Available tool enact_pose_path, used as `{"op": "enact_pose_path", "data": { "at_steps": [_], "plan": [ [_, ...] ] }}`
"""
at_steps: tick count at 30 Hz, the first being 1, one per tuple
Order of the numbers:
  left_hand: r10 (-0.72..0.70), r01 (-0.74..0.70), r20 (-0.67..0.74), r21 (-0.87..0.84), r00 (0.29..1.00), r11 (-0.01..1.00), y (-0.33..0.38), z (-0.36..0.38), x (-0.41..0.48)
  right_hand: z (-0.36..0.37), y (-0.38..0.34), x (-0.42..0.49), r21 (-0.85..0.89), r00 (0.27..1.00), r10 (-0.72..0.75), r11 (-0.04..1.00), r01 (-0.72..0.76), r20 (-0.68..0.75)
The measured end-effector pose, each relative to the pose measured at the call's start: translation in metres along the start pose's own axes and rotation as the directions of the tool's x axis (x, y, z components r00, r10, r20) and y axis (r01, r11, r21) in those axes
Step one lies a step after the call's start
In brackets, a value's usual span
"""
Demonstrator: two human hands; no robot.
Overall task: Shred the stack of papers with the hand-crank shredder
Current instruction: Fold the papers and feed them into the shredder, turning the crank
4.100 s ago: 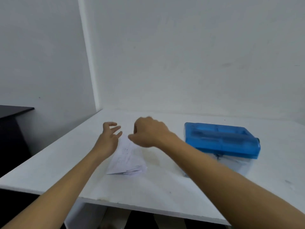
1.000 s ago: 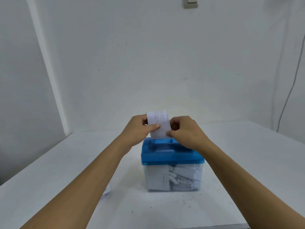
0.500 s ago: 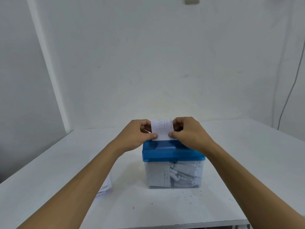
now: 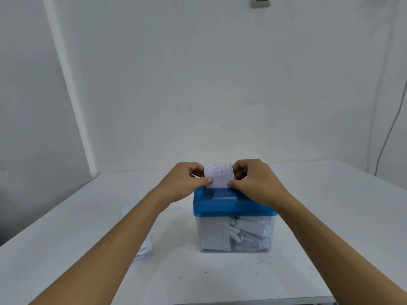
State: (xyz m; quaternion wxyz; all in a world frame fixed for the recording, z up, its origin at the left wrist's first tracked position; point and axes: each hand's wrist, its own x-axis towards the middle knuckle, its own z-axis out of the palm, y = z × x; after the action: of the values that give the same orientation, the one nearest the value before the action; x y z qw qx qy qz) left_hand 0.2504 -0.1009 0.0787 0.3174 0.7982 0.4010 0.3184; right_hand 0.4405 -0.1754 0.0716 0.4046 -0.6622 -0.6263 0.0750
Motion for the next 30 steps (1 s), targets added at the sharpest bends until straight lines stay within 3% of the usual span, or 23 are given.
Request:
{"op": "enact_pose_path", "data": {
  "at_steps": [6,10,15,21,25,27,30],
  "plan": [
    [-0.023,0.027,-0.047,0.083,0.999,0.996,-0.002,0.010,-0.003,-0.004,-0.006,0.001,-0.003,0.999,0.013,1.000,-0.013,0.032],
    [-0.017,0.023,-0.075,0.084,0.997,0.996,-0.002,0.013,-0.006,-0.016,-0.006,-0.003,-0.109,0.998,0.002,0.994,0.005,0.063],
    [0.000,0.005,-0.074,0.061,0.997,0.998,-0.004,0.012,-0.006,-0.039,0.034,-0.036,-0.042,0.967,-0.044,0.999,0.034,-0.251],
    [-0.016,0.017,-0.071,0.014,0.997,1.000,-0.007,0.014,-0.006,-0.016,0.089,-0.064,-0.221,0.998,0.002,0.975,0.011,0.058],
    [-0.017,0.018,-0.065,0.006,0.998,1.000,-0.005,0.013,-0.007,0.005,0.100,-0.060,-0.123,0.995,-0.087,0.988,0.092,0.047],
    [-0.024,0.024,-0.063,0.001,0.998,1.000,-0.005,0.013,-0.008,0.014,0.108,-0.060,-0.223,0.992,-0.126,0.967,0.123,0.000],
    [-0.030,0.030,-0.058,0.004,0.998,1.000,-0.004,0.013,-0.007,0.018,0.108,-0.064,-0.363,0.991,-0.094,0.924,0.121,0.091]
  ]
}}
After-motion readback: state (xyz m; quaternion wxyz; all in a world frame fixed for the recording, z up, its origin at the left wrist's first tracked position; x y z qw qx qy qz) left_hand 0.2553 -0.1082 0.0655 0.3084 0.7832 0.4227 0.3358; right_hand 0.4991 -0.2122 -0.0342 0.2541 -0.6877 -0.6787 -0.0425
